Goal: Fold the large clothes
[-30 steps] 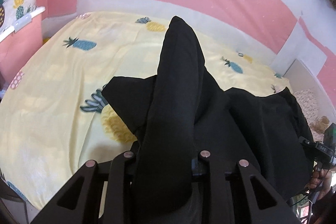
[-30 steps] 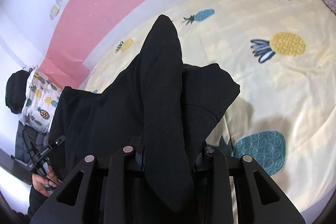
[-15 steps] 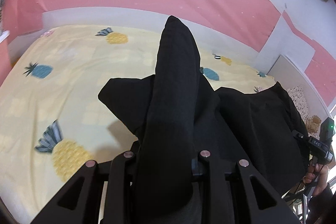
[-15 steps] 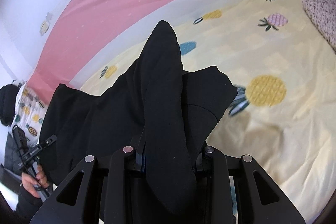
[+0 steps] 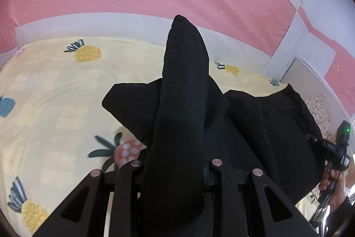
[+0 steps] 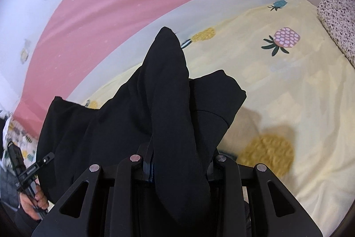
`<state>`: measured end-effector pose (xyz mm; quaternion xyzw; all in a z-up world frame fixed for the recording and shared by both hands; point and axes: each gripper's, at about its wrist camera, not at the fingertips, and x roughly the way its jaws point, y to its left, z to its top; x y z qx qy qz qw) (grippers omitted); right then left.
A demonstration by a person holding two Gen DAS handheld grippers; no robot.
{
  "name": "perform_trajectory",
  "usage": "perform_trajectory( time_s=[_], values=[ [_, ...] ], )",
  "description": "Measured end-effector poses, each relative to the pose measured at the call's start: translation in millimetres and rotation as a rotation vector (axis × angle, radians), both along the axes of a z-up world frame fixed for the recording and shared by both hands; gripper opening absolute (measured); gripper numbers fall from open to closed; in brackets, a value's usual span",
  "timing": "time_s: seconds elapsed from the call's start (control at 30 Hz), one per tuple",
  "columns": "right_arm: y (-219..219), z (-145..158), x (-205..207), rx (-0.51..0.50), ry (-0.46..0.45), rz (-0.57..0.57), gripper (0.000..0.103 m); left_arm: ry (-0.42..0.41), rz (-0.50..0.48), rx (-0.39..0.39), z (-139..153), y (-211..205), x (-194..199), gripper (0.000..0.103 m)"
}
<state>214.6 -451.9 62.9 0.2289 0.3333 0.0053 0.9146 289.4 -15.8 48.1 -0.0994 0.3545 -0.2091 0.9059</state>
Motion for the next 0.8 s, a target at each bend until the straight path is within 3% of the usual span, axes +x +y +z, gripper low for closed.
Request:
perform_trajectory(
  time_s=[0.13,0.27,0.33,0.37,0.47,0.6,0.7,0.8],
  values=[
    [-25.2,-29.3,21.0,0.011,0.053,-0.039,0.032,0.012,-0.010,0.033,-32.7,-22.6,18.9,0.028],
    [-46.5,-94.2,34.6,0.032,0.196,-0.124,0.042,0.165,0.079,0.065,-102.9,-23.3,37.5,0.031],
    [-57.8,-115.5,29.3,0.093,0.184,-0.149,0.052,0.215,0.087,0.002,-128.9,-10.0,39.3,0.043],
    [-60.5,-117.8,28.1,0.100,0.174,-0.155,0.054,0.211,0.084,-0.019,-134.2,-5.6,37.4,0.044],
    [-60.0,-117.0,27.8,0.067,0.183,-0.151,0.060,0.192,0.076,0.006,-134.1,-8.5,34.8,0.049],
    [-66.0,-107.5,18.3,0.057,0.186,-0.177,0.062,0.227,0.082,-0.036,-129.4,0.4,32.5,0.053],
    [-65.1,-75.1,-19.8,-0.035,0.104,-0.225,0.063,0.210,0.100,-0.059,-113.4,20.8,13.9,0.051],
    [-61.3,-49.2,-56.7,-0.093,0.014,-0.279,0.063,0.113,0.146,-0.054,-90.1,39.6,-17.9,0.049]
  ],
)
